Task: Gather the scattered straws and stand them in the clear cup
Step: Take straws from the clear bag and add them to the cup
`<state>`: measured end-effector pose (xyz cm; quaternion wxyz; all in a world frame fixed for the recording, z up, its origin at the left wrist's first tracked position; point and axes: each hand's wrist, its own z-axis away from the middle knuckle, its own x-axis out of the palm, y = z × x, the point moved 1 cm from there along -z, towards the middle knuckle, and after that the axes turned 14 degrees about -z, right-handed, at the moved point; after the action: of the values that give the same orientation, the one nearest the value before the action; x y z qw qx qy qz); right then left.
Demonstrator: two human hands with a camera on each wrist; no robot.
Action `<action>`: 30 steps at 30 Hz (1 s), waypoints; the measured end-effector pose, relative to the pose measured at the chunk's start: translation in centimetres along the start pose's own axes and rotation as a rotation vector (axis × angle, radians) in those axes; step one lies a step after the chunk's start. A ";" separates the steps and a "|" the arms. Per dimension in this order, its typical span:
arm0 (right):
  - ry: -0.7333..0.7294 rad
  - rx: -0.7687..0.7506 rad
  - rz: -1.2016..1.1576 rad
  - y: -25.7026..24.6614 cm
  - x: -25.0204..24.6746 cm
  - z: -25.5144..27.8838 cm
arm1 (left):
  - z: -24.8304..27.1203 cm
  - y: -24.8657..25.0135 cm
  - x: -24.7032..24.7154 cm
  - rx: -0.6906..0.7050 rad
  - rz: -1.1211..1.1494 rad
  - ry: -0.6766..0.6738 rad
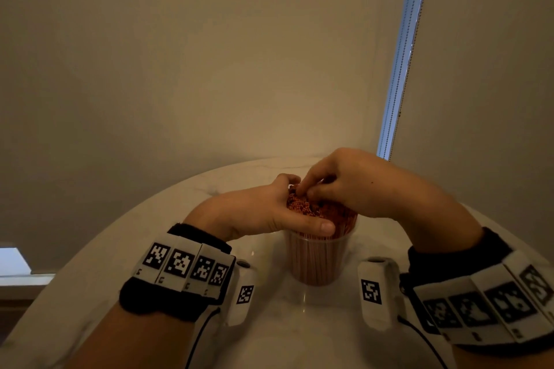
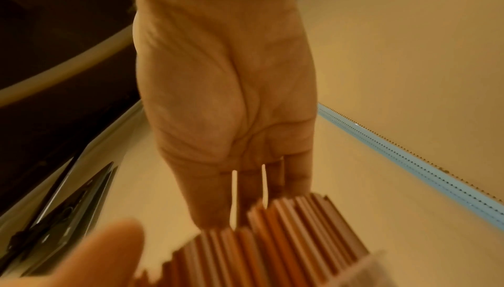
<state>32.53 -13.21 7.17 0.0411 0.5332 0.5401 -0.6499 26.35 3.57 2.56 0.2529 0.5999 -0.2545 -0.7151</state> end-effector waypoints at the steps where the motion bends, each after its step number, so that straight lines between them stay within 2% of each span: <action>1: 0.013 0.005 0.009 -0.2 -0.1 0.2 | 0.0 0.0 0.0 -0.003 0.003 -0.004; 3: -0.028 0.023 0.045 -0.5 -0.2 0.4 | 0.0 0.1 0.1 -0.005 0.022 -0.013; 5: -0.192 0.065 0.123 -0.9 0.3 0.6 | 0.0 0.1 0.2 -0.007 0.026 -0.001; 6: -0.230 0.081 0.132 -1.1 0.4 0.6 | 0.0 0.0 0.1 -0.010 0.023 0.005; 7: -0.219 0.088 0.119 -1.2 0.3 0.7 | 0.0 0.0 0.1 -0.014 0.021 0.005; 10: -0.020 0.063 0.067 -0.8 -0.8 0.6 | 0.0 0.1 0.0 -0.024 0.012 -0.002; 11: -0.029 0.071 0.086 -0.5 -1.1 0.6 | 0.1 0.1 0.0 -0.028 0.004 0.000; 14: -0.245 0.146 0.124 0.0 -0.7 0.9 | -0.1 0.1 0.0 -0.027 -0.009 0.017; 16: -0.205 0.145 0.060 -0.2 -1.0 0.9 | -0.2 0.0 0.0 -0.026 -0.016 0.017; 18: -0.047 0.137 0.034 0.2 -1.6 0.6 | -0.1 0.0 -0.1 -0.021 -0.028 0.008; 19: -0.016 0.152 0.059 0.4 -1.7 0.6 | 0.0 0.1 -0.2 -0.020 -0.035 0.007; 21: -0.117 0.184 0.094 0.7 -1.5 0.7 | 0.2 0.3 -0.3 -0.018 -0.071 0.031; 23: -0.149 0.165 0.053 0.8 -1.3 0.6 | 0.5 0.6 -0.6 -0.035 -0.136 0.110; 26: 0.011 0.114 0.068 1.1 -2.0 0.5 | 1.5 1.6 -1.8 -0.033 -0.137 0.297; 29: -0.122 0.152 0.141 1.4 -1.5 0.6 | 3.2 2.7 -3.7 0.013 0.062 0.474; 30: -0.113 0.156 0.135 1.4 -1.4 0.6 | 3.9 3.0 -4.5 0.017 0.136 0.523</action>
<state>33.62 -14.98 7.24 0.0735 0.5322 0.4476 -0.7149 23.37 4.60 8.40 0.3524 0.7478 -0.2266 -0.5151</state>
